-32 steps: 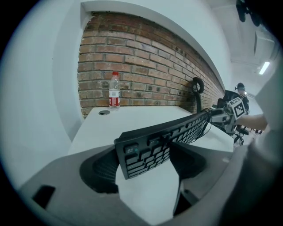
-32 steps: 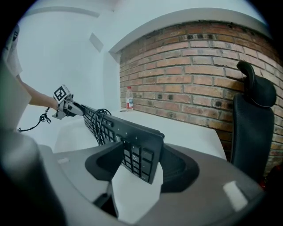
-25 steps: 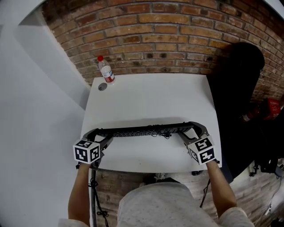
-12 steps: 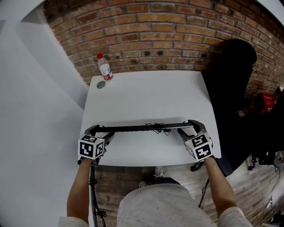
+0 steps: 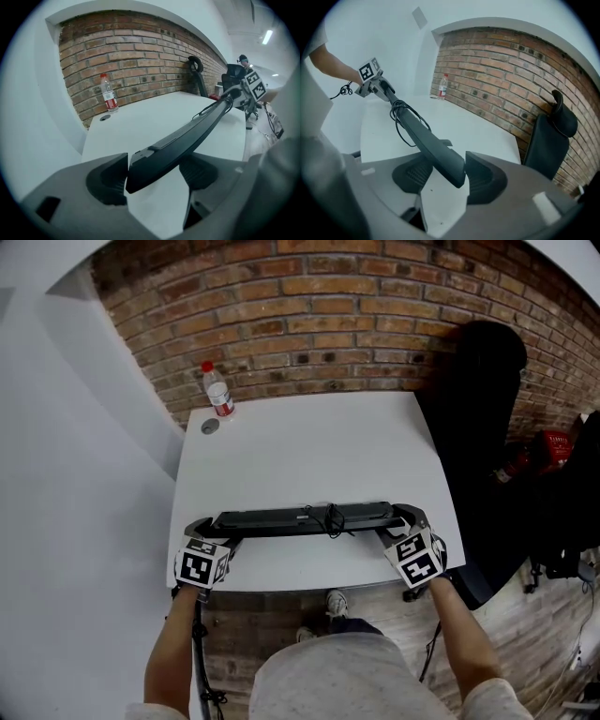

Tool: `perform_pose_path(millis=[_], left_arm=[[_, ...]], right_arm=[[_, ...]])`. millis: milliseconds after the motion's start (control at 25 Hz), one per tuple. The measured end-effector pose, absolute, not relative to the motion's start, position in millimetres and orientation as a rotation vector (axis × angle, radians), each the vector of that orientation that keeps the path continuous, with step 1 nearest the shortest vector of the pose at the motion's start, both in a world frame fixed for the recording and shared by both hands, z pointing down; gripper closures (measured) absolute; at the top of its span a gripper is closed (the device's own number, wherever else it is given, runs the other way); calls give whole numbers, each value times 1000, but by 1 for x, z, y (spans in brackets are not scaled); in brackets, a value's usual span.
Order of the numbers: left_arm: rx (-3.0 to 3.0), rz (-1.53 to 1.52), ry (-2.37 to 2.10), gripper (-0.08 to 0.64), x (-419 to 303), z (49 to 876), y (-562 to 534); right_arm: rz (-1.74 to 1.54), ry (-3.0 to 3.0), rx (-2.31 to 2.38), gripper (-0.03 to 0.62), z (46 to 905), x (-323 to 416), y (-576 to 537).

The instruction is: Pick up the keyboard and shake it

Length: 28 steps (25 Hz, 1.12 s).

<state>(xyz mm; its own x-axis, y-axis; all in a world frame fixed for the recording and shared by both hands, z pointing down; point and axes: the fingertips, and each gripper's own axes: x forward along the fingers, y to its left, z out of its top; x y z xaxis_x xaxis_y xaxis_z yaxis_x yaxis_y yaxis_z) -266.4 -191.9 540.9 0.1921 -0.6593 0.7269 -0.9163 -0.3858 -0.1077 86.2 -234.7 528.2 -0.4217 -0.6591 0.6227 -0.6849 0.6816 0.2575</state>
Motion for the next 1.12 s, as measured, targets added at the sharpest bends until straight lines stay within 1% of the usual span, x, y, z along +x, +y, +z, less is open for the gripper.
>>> perform_pose_path(millis=[800, 1120], left_arm=[[2201, 1301, -1354, 222, -262, 572, -164], [2207, 1451, -1242, 207, -262, 583, -153]], right_arm=[[-230, -1986, 960, 373, 549, 87, -204], [-329, -1912, 841, 354, 561, 87, -194]])
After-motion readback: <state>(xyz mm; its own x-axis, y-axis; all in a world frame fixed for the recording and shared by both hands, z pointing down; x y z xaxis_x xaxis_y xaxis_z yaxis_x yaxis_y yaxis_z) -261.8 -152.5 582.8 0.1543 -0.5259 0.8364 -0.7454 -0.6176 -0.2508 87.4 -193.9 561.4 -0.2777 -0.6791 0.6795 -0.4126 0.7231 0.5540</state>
